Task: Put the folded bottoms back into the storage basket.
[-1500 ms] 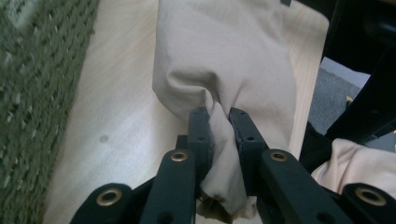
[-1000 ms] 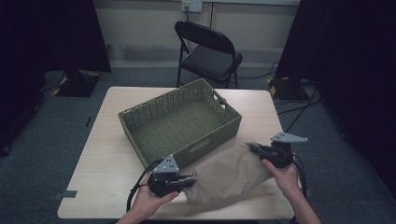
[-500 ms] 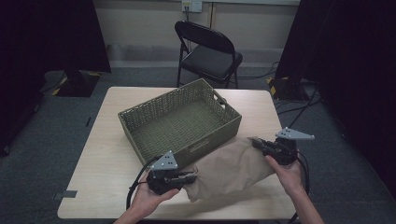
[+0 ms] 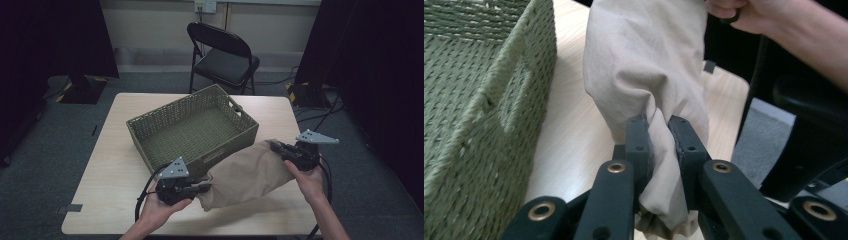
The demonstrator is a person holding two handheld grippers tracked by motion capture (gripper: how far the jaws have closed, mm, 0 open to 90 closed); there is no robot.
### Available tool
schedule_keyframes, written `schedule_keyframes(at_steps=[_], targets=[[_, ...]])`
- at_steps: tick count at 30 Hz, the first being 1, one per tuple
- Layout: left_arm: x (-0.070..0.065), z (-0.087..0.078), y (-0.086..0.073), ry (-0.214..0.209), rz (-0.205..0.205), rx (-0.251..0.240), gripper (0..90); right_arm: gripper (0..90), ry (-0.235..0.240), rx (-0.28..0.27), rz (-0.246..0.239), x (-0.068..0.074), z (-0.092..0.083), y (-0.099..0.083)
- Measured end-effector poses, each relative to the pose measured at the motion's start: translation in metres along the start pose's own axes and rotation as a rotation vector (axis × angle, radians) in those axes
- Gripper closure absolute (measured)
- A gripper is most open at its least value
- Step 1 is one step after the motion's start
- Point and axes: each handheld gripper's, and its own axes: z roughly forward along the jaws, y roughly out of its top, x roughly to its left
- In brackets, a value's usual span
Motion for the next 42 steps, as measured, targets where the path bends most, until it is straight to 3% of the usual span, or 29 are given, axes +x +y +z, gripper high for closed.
schedule_keyframes(at_steps=[8,17,28,33,42], targets=[[0.004,-0.011,0.010,0.014,-0.013,-0.036,81.0,81.7,0.007,-0.020,-0.007,0.000,-0.004,0.012],[-0.002,-0.016,0.023,-0.005,0.001,-0.074,81.0,81.8,0.005,-0.069,-0.019,0.000,-0.013,0.034],[0.001,-0.033,0.043,0.016,0.011,-0.145,81.1,81.8,0.003,-0.130,-0.040,0.004,-0.018,0.065],[0.002,-0.038,0.050,0.008,0.007,-0.166,81.1,81.9,-0.001,-0.149,-0.052,0.006,-0.016,0.081],[0.010,-0.052,0.060,0.058,0.009,-0.183,81.2,81.9,0.019,-0.159,-0.049,0.010,0.002,0.104]])
